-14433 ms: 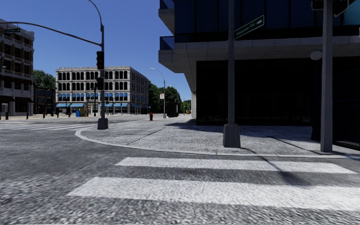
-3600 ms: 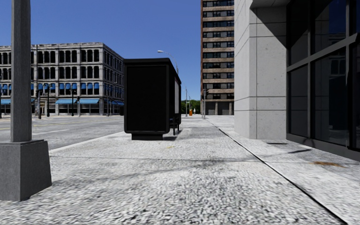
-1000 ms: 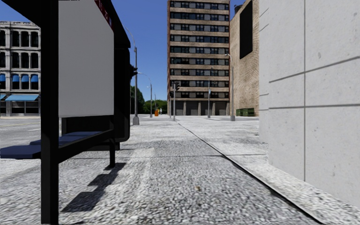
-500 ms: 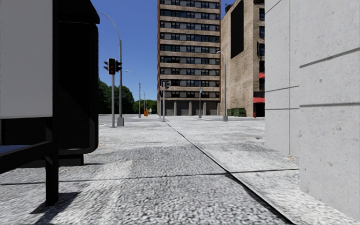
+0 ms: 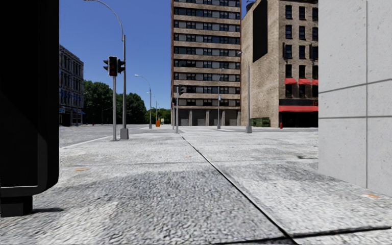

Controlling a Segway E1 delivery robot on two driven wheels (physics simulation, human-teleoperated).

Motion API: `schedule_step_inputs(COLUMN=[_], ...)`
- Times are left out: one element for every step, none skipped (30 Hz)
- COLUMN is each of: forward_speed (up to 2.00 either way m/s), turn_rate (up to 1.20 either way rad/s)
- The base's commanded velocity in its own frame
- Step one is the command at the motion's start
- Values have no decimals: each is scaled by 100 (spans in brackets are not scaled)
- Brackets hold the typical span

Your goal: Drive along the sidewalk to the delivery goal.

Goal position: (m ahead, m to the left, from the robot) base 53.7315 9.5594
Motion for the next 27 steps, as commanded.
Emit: schedule_step_inputs(forward_speed=[200,200,200,200,200,200,200,200,200,200,200,200,200,200,200,200,200,200,200,200,200,200,200,200,200,200,200], turn_rate=[0,0,0,0,0,0,0,0,0,0,0,0,0,0,0,0,0,0,0,0,0,0,0,0,0,0,0])
